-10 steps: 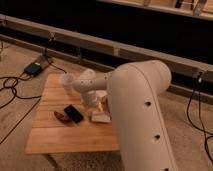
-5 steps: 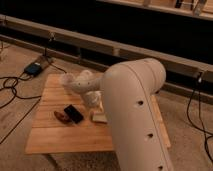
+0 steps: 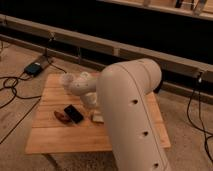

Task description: Wipe the white sponge on the table

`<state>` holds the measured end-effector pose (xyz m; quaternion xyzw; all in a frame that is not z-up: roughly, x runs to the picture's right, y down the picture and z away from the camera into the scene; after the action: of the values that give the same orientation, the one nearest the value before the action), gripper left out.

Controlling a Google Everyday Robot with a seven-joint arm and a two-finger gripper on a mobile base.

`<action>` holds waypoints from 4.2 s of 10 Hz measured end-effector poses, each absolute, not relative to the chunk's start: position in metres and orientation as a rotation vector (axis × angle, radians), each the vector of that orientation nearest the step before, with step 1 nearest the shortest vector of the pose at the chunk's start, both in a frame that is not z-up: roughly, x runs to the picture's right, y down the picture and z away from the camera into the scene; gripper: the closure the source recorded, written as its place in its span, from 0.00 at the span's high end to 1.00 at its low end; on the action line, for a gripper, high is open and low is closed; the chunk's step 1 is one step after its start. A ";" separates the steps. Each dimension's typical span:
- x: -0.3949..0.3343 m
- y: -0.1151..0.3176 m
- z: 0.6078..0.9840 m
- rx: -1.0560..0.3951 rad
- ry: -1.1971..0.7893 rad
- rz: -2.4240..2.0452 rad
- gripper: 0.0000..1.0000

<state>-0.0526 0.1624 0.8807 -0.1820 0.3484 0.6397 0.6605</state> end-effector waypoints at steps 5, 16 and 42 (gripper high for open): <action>-0.051 0.164 0.882 -0.419 0.791 1.463 0.08; -0.073 0.152 0.875 -0.510 0.728 1.467 0.00; -0.073 0.245 0.790 -0.761 0.726 1.551 0.00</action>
<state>-0.0733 0.2451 0.7898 -0.3270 0.3120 0.6669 0.5924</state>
